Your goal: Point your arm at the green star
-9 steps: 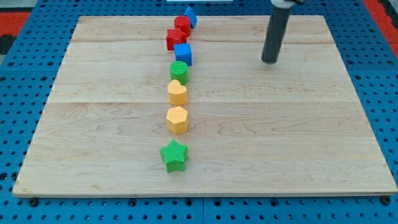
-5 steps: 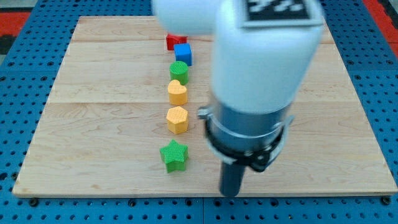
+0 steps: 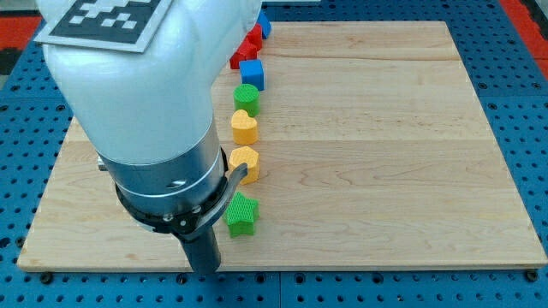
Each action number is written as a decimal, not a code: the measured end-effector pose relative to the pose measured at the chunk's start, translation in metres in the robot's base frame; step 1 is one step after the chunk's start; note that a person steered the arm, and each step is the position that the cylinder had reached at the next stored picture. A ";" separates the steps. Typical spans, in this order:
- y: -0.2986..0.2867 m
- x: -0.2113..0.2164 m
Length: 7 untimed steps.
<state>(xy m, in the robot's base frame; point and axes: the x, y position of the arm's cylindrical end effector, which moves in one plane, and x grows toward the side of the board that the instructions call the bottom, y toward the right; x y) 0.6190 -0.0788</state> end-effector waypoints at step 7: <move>-0.002 -0.027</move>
